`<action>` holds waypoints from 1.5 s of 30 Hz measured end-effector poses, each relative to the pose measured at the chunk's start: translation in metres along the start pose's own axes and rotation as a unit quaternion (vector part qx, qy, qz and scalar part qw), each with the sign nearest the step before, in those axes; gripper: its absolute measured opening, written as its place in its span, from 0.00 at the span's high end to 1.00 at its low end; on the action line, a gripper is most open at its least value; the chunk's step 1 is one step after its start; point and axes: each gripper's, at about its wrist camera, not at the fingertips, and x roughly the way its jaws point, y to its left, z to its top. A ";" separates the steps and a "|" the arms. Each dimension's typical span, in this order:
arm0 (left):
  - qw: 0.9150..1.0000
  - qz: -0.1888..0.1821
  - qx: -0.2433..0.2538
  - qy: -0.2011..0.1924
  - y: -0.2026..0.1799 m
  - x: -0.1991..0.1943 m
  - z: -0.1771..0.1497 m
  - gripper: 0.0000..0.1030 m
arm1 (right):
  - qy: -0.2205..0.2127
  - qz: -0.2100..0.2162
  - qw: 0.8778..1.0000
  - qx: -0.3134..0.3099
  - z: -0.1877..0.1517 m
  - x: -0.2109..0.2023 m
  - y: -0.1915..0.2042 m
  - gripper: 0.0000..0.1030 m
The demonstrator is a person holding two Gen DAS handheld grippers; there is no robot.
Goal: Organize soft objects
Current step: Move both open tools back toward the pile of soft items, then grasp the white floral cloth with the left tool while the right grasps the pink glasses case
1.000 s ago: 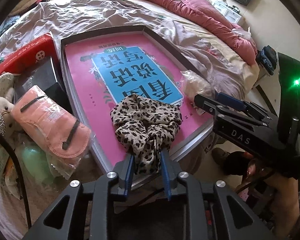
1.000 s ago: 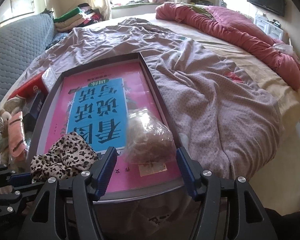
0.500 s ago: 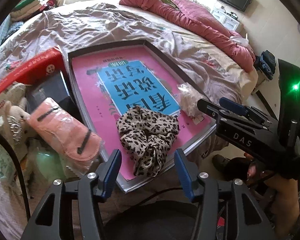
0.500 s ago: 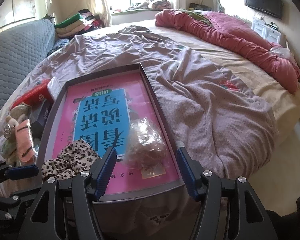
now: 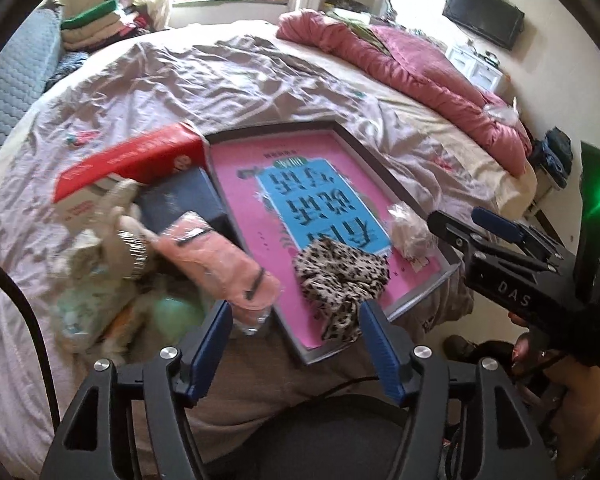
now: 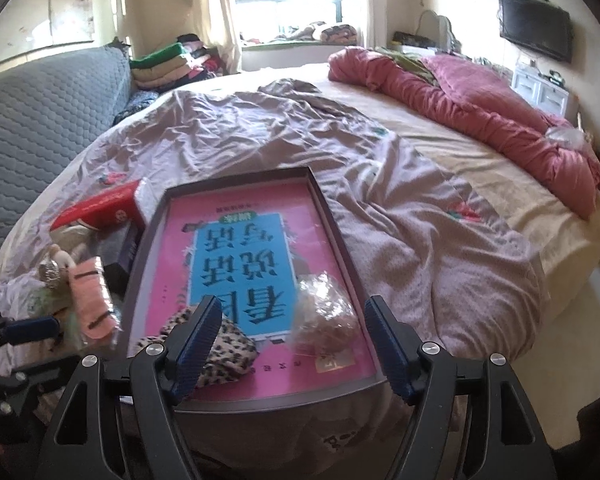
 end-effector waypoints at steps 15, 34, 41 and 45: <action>0.998 0.040 -0.042 -0.039 0.043 -0.052 -0.001 0.35 | -0.042 0.038 0.998 -0.032 0.021 -0.043 0.043 0.27; 0.993 0.075 -0.067 -0.058 0.074 -0.074 -0.004 0.35 | -0.047 0.097 0.991 -0.084 0.022 -0.057 0.107 0.27; 0.991 0.086 -0.090 -0.053 0.099 -0.068 -0.009 0.35 | -0.030 0.107 0.988 -0.106 0.015 -0.039 0.126 0.27; 0.989 0.089 -0.110 -0.049 0.118 -0.061 -0.011 0.35 | -0.014 0.109 0.986 -0.123 0.009 -0.020 0.138 0.27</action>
